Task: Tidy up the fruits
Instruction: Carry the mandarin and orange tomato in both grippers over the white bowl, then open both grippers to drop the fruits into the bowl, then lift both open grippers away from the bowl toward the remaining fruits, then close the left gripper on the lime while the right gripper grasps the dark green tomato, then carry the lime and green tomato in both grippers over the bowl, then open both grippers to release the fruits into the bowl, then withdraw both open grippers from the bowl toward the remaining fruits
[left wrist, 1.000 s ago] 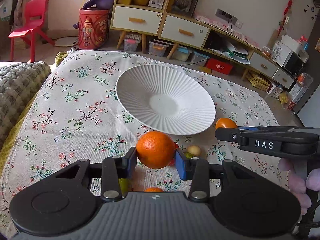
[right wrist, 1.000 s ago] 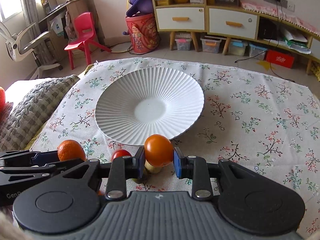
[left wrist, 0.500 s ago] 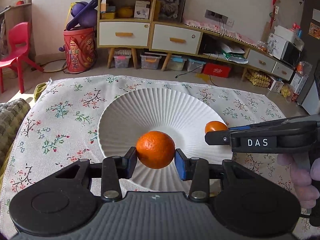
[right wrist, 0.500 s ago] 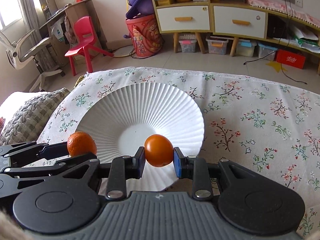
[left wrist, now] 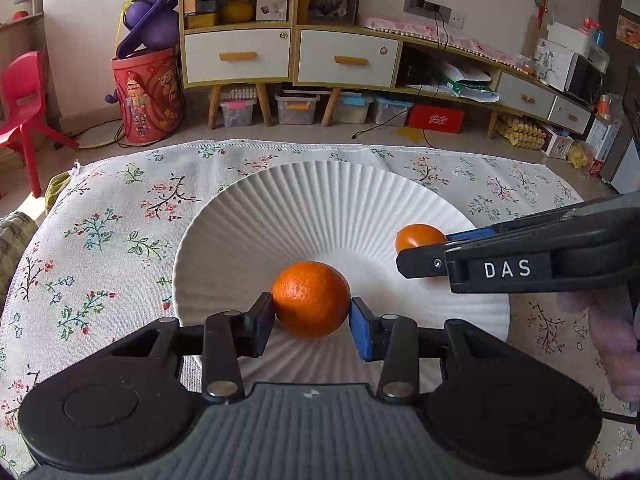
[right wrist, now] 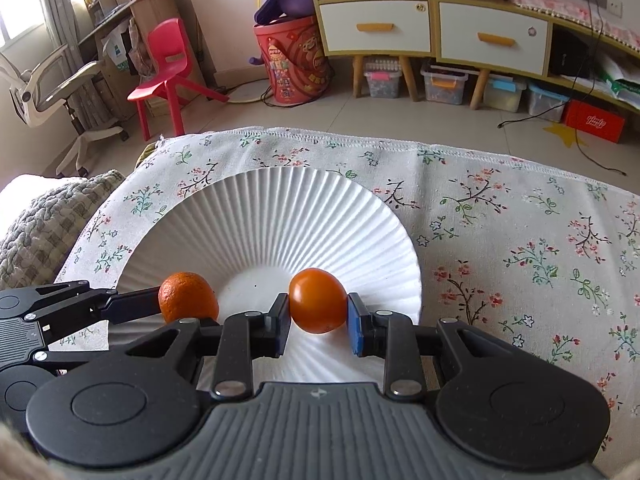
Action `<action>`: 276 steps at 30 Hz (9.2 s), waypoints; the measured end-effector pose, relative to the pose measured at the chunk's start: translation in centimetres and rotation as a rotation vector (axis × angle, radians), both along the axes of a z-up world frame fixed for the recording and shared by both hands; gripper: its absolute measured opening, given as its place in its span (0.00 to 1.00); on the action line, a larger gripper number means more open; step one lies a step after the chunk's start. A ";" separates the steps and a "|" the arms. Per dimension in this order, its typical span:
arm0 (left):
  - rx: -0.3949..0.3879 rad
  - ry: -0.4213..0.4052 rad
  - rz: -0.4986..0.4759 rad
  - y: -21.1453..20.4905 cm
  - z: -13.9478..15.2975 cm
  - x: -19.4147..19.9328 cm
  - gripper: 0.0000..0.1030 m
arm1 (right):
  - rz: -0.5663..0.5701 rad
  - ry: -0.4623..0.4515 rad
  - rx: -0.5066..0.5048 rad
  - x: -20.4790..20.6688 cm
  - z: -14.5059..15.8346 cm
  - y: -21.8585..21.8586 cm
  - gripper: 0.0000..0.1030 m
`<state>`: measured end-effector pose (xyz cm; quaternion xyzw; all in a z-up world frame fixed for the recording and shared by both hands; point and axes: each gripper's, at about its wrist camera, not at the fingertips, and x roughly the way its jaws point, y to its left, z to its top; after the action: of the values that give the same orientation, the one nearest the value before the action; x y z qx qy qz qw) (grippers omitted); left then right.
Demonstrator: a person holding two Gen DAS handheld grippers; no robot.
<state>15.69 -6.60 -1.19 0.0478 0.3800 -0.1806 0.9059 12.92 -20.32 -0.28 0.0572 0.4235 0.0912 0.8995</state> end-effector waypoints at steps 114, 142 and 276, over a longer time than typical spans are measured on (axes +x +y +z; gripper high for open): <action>-0.041 0.005 0.010 8.3 -2.6 -13.2 0.17 | 0.316 -0.136 -0.194 -10.7 -2.4 6.2 0.38; -0.028 -0.003 0.013 7.9 -1.9 -12.8 0.18 | 0.308 -0.149 -0.196 -10.4 -1.5 6.1 0.23; 0.091 0.006 0.037 8.7 -3.4 -13.6 0.89 | 0.172 -0.111 -0.269 -12.5 -2.1 2.8 0.98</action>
<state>2.05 2.10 -4.54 0.0814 0.3914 -0.1465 0.9048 0.39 -17.50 -2.40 -0.1052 0.3848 0.1134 0.9100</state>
